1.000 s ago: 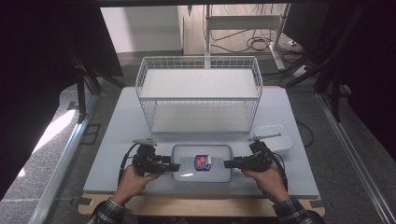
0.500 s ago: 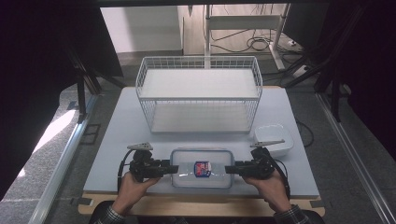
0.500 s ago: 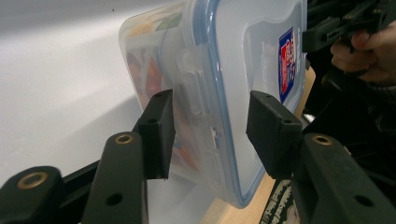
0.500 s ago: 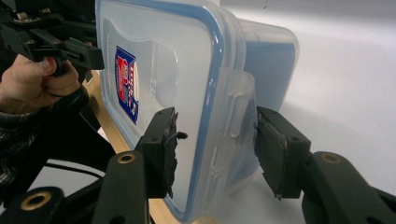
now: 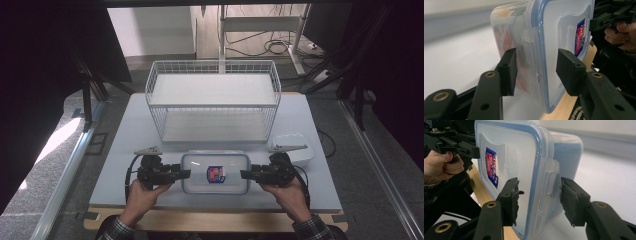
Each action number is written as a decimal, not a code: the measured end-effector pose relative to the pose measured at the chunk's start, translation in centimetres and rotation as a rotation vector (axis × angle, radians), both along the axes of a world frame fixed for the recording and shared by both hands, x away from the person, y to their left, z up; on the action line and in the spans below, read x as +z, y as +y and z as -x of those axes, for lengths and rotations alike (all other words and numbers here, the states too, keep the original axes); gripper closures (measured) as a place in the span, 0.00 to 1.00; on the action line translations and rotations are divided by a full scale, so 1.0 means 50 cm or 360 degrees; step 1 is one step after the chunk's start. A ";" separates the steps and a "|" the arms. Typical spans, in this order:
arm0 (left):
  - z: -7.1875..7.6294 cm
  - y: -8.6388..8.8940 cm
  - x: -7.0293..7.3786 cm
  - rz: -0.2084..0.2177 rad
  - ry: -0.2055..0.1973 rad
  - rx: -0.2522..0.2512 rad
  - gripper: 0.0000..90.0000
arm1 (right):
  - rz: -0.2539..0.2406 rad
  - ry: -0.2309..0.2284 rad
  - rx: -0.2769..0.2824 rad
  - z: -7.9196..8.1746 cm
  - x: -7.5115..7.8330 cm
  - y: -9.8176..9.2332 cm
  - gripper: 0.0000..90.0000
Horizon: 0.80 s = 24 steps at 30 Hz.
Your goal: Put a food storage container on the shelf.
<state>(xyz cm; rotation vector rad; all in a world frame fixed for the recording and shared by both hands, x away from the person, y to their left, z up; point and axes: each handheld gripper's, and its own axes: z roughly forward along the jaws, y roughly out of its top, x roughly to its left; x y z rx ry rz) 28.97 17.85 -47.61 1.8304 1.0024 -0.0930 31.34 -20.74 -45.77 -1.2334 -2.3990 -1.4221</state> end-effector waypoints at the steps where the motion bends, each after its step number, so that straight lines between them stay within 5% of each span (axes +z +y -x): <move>1: -0.002 0.000 0.006 -0.0002 -0.0010 0.0004 0.58 | -0.0002 -0.0011 0.0003 -0.002 0.004 0.000 0.56; 24: -0.057 0.019 0.157 -0.0017 -0.0214 0.0085 0.57 | -0.0047 -0.0198 0.0031 -0.073 0.140 0.022 0.56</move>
